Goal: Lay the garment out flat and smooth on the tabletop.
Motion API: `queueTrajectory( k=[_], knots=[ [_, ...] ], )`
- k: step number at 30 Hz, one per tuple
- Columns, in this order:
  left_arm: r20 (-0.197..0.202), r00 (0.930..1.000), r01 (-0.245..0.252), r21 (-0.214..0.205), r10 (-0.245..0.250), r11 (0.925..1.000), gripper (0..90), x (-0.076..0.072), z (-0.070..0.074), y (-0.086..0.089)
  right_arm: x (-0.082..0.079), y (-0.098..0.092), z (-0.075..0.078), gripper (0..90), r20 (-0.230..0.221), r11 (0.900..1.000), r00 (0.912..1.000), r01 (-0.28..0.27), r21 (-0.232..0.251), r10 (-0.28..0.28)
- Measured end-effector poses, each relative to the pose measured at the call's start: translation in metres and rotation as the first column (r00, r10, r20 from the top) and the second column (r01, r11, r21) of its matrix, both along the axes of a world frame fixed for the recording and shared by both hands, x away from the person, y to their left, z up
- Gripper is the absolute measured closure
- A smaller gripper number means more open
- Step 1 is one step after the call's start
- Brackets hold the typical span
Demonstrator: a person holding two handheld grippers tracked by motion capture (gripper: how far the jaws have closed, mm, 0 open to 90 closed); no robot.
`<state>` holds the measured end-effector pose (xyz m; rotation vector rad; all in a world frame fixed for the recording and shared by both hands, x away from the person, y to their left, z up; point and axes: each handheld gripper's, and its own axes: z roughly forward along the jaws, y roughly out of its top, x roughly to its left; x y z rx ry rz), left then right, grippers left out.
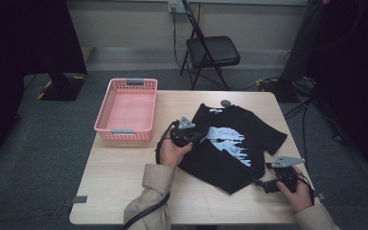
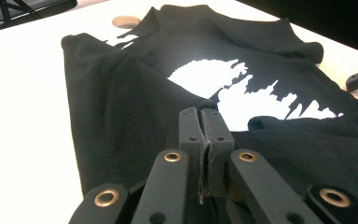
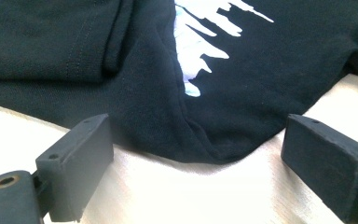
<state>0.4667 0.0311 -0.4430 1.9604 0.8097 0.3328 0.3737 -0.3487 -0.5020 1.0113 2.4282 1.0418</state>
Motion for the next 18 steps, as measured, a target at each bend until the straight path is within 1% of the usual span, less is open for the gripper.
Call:
queueTrajectory(
  k=[7, 9, 13, 18],
  knots=[
    [0.011, 0.9995, -0.029, -0.020, 0.029, 0.9994, 88.6, 0.000, 0.007, 0.013, 0.000, 0.000, 0.000, 8.0, 0.000, 1.0000, 1.0000, 0.000, 0.000, 0.000],
    [0.005, 0.9994, -0.034, -0.039, 0.034, 0.9987, 88.6, 0.000, 0.008, 0.015, 0.000, 0.000, 0.000, 8.0, 0.000, 1.0000, 1.0000, 0.000, 0.000, 0.000],
    [0.011, 0.9984, -0.054, -0.053, 0.055, 0.9972, 88.6, 0.001, 0.012, 0.022, 0.000, 0.000, 0.000, 8.0, 0.000, 1.0000, 1.0000, 0.000, 0.000, 0.000],
    [0.011, 0.9969, -0.078, -0.051, 0.078, 0.9957, 88.6, 0.004, 0.018, 0.031, 0.000, 0.000, 0.000, 8.0, -0.001, 1.0000, 1.0000, 0.000, 0.000, 0.000]
  ],
)
